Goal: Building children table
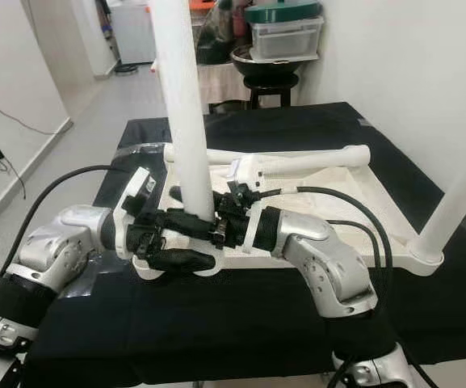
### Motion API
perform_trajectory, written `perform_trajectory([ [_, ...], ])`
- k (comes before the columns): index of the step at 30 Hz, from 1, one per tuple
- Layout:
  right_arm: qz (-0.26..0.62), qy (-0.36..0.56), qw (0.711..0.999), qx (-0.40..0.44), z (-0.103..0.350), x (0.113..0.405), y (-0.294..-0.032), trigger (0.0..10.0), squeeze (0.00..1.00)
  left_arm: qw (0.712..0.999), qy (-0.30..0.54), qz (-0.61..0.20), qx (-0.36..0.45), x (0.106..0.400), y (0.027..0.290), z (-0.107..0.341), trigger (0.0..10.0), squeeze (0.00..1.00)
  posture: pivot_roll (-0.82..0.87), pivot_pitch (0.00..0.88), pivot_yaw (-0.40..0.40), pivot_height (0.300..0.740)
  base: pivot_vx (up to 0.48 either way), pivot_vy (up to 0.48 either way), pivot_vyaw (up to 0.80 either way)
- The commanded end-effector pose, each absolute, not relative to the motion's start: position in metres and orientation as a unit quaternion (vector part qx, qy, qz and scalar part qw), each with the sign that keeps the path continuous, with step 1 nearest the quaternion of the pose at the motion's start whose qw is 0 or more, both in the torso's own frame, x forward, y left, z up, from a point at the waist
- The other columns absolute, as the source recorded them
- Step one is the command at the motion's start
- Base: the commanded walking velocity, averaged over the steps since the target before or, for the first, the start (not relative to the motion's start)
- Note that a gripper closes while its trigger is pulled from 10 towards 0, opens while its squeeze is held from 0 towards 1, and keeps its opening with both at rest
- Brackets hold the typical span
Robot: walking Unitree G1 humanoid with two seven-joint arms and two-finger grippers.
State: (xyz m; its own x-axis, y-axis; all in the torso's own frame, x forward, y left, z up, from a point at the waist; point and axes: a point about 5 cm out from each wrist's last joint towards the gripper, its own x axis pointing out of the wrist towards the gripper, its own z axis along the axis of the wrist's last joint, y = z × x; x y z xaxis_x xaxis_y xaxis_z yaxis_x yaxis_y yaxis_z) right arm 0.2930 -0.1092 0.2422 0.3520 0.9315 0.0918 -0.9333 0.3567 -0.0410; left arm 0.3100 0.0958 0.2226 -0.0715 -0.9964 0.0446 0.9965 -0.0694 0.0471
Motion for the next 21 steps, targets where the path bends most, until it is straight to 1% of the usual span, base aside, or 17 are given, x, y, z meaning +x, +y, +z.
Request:
perform_trajectory([
  [1, 0.544, -0.06, 0.837, 0.006, 0.246, 0.298, -0.114, 0.0, 0.0, 0.682, -0.052, -0.729, 0.001, 0.31, 0.097, 0.229, 10.0, 1.0, -0.02, 0.0, 0.049, 0.74, 0.0, 0.0, 0.0],
  [3, 0.518, -0.066, 0.853, 0.011, 0.248, 0.305, -0.118, 0.0, 0.0, 0.703, -0.065, -0.708, 0.0, 0.315, 0.104, 0.233, 10.0, 1.0, -0.02, 0.0, 0.049, 0.74, 0.0, 0.0, 0.0],
  [4, 0.518, -0.066, 0.853, 0.011, 0.248, 0.305, -0.118, 0.0, 0.0, 0.703, -0.065, -0.708, 0.0, 0.315, 0.104, 0.233, 10.0, 1.0, -0.02, 0.0, 0.049, 0.74, 0.0, 0.0, 0.0],
  [5, 0.499, -0.07, 0.864, 0.014, 0.25, 0.31, -0.12, 0.0, 0.0, 0.711, -0.07, -0.7, 0.0, 0.317, 0.107, 0.235, 10.0, 1.0, -0.02, 0.0, 0.049, 0.74, 0.0, 0.0, 0.0],
  [6, 0.499, -0.07, 0.864, 0.014, 0.25, 0.31, -0.12, 0.0, 0.0, 0.711, -0.07, -0.7, 0.0, 0.317, 0.107, 0.235, 10.0, 1.0, -0.02, 0.0, 0.049, 0.74, 0.0, 0.0, 0.0],
  [8, 0.471, -0.074, 0.879, 0.019, 0.251, 0.318, -0.124, 0.0, 0.0, 0.72, -0.071, -0.69, -0.003, 0.319, 0.112, 0.238, 10.0, 1.0, -0.02, 0.0, 0.049, 0.74, 0.0, 0.0, 0.0],
  [9, 0.446, -0.076, 0.891, 0.026, 0.253, 0.324, -0.129, 0.0, 0.0, 0.729, -0.072, -0.681, -0.001, 0.321, 0.117, 0.239, 10.0, 1.0, -0.02, 0.0, 0.048, 0.74, 0.0, 0.0, 0.0],
  [10, 0.446, -0.076, 0.891, 0.026, 0.253, 0.324, -0.129, 0.0, 0.0, 0.729, -0.072, -0.681, -0.001, 0.321, 0.117, 0.239, 10.0, 1.0, -0.02, 0.0, 0.048, 0.74, 0.0, 0.0, 0.0],
  [12, 0.407, -0.08, 0.909, 0.036, 0.254, 0.332, -0.138, 0.0, 0.0, 0.746, -0.074, -0.662, 0.004, 0.324, 0.125, 0.241, 10.0, 1.0, -0.02, 0.0, 0.049, 0.74, 0.0, 0.0, 0.0],
  [13, 0.407, -0.08, 0.909, 0.036, 0.254, 0.332, -0.138, 0.0, 0.0, 0.746, -0.074, -0.662, 0.004, 0.324, 0.125, 0.241, 10.0, 1.0, -0.02, 0.0, 0.049, 0.74, 0.0, 0.0, 0.0],
  [14, 0.387, -0.082, 0.917, 0.042, 0.255, 0.336, -0.144, 0.0, 0.0, 0.763, -0.075, -0.642, 0.015, 0.328, 0.132, 0.241, 10.0, 1.0, -0.02, 0.0, 0.047, 0.74, 0.0, 0.0, 0.0],
  [15, 0.364, -0.083, 0.926, 0.045, 0.256, 0.34, -0.152, 0.0, 0.0, 0.795, -0.079, -0.6, 0.033, 0.336, 0.146, 0.244, 10.0, 1.0, -0.02, 0.0, 0.049, 0.74, 0.0, 0.0, 0.0],
  [16, 0.364, -0.083, 0.926, 0.045, 0.256, 0.34, -0.152, 0.0, 0.0, 0.795, -0.079, -0.6, 0.033, 0.336, 0.146, 0.244, 10.0, 1.0, -0.02, 0.0, 0.049, 0.74, 0.0, 0.0, 0.0],
  [18, 0.358, -0.083, 0.929, 0.045, 0.256, 0.341, -0.154, 0.0, 0.0, 0.811, -0.083, -0.578, 0.038, 0.34, 0.153, 0.246, 10.0, 1.0, -0.02, 0.0, 0.049, 0.74, 0.0, 0.0, 0.0],
  [20, 0.352, -0.081, 0.931, 0.043, 0.255, 0.342, -0.156, 0.0, 0.0, 0.837, -0.092, -0.537, 0.054, 0.347, 0.162, 0.251, 10.0, 1.0, -0.02, 0.0, 0.047, 0.74, 0.0, 0.0, 0.0],
  [21, 0.351, -0.076, 0.933, 0.033, 0.252, 0.342, -0.156, 0.0, 0.0, 0.86, -0.104, -0.497, 0.059, 0.354, 0.168, 0.256, 10.0, 1.0, -0.01, 0.0, 0.046, 0.74, 0.0, 0.0, 0.0],
])
